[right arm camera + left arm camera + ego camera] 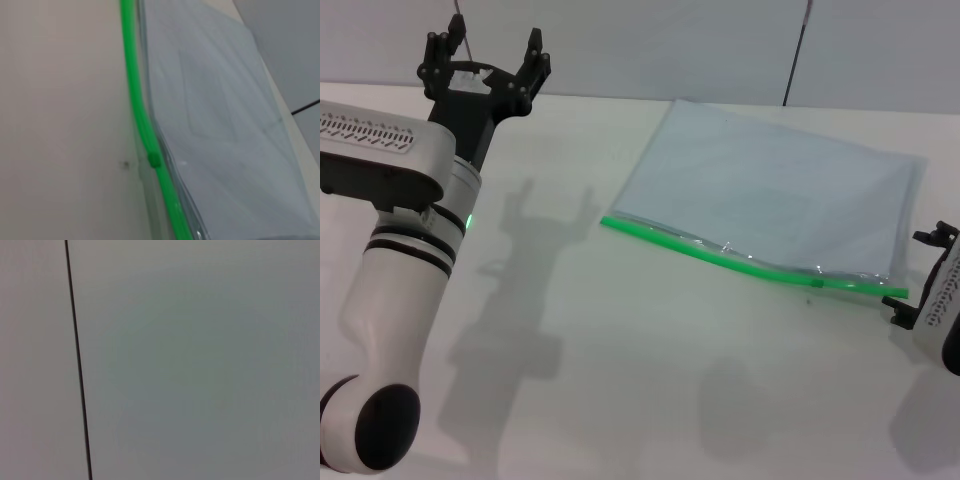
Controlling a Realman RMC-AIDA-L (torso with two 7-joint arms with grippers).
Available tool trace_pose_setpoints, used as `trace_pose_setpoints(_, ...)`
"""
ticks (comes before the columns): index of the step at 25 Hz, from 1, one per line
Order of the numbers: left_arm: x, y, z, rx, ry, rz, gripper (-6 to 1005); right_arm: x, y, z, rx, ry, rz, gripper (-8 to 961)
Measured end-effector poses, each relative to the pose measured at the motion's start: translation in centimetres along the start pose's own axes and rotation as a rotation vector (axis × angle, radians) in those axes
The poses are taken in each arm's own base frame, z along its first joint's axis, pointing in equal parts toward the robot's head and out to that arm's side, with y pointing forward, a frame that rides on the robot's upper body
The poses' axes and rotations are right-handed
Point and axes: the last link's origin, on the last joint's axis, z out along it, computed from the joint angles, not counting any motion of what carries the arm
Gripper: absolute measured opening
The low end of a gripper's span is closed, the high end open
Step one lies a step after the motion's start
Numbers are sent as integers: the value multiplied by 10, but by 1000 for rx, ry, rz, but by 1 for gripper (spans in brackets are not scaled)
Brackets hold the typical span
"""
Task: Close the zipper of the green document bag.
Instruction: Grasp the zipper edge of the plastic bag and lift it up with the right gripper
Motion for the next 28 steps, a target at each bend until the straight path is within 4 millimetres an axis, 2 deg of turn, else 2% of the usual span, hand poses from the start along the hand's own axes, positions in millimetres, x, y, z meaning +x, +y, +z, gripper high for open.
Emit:
trace_pose_setpoints(10, 1, 0, 1, 0, 3, -2, 864, 4, -1, 6, 10, 20, 15, 858)
trace_pose_setpoints(21, 2, 2, 2, -3, 8, -5, 861, -13, -6, 10, 66, -46, 17, 850)
trace_pose_setpoints(28, 2, 2, 2, -6, 6, -7, 860, -19, -6, 24, 51, -50, -11, 845)
